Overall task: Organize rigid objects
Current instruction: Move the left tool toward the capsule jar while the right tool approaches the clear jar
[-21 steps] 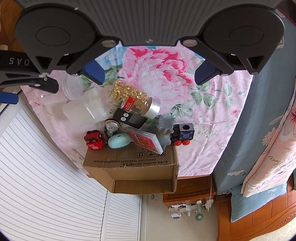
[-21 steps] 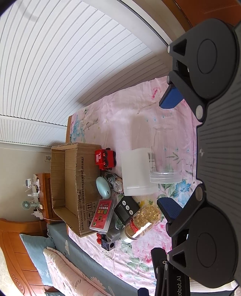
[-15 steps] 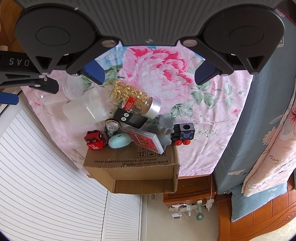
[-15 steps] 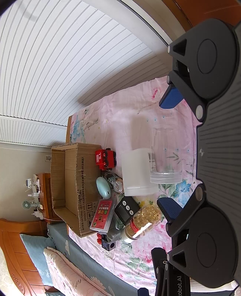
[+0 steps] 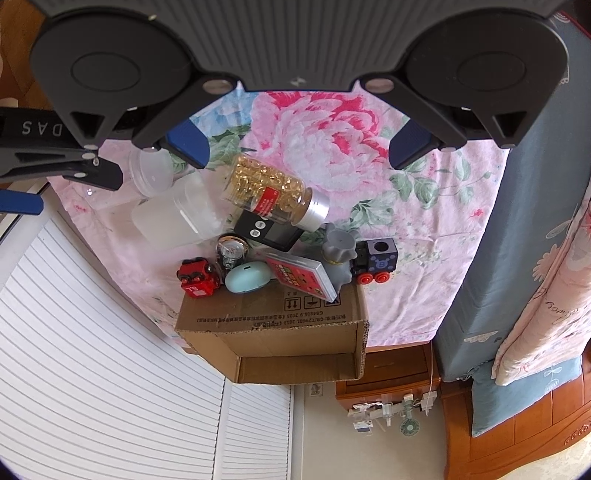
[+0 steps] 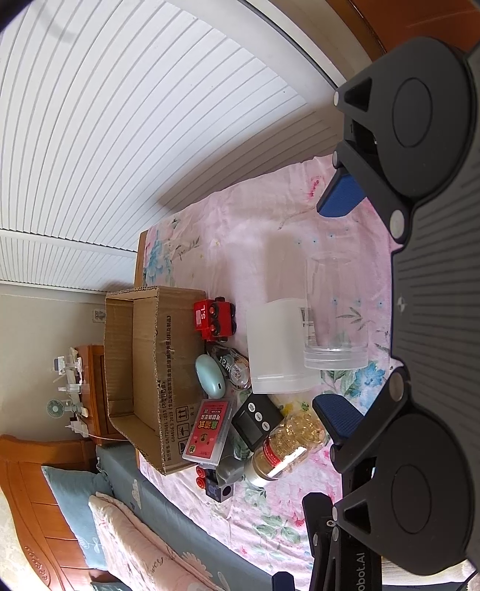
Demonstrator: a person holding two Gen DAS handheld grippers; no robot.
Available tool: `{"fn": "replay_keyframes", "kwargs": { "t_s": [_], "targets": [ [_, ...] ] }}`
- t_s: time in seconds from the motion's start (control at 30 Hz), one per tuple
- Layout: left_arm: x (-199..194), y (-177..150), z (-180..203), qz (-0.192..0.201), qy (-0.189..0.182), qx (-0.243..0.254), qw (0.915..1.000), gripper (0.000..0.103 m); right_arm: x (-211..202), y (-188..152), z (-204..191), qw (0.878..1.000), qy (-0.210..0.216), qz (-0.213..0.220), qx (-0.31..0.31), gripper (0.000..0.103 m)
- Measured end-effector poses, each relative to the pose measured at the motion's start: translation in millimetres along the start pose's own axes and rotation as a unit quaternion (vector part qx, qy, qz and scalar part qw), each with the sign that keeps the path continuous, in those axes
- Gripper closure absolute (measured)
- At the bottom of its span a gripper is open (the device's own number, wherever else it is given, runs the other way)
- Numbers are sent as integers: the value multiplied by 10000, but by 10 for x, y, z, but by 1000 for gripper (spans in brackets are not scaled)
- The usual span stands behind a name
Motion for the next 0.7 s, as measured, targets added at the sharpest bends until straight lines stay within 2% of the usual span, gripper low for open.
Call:
{"fn": "replay_keyframes", "kwargs": {
  "t_s": [0.17, 0.4, 0.7],
  "targets": [
    [28, 12, 14, 4, -83, 36, 10000, 1, 14, 15, 5, 9999, 60, 68, -50, 0],
    [96, 43, 63, 239, -275, 416, 9985, 1, 46, 21, 69, 9978, 366, 380, -402, 0],
    [390, -60, 141, 82, -475, 870, 9950, 1, 212, -206, 230, 9951, 893, 201, -361, 0]
  ]
}}
Point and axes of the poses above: each gripper's, at about its wrist camera, not at the fingertips, and x roughly the way its jaws point, z to its right, y to its top, the point moved 8 cm from there along x, roughly the way its jaws point, and after that the axes turned 13 degrees about y, right-handed, at the moved point
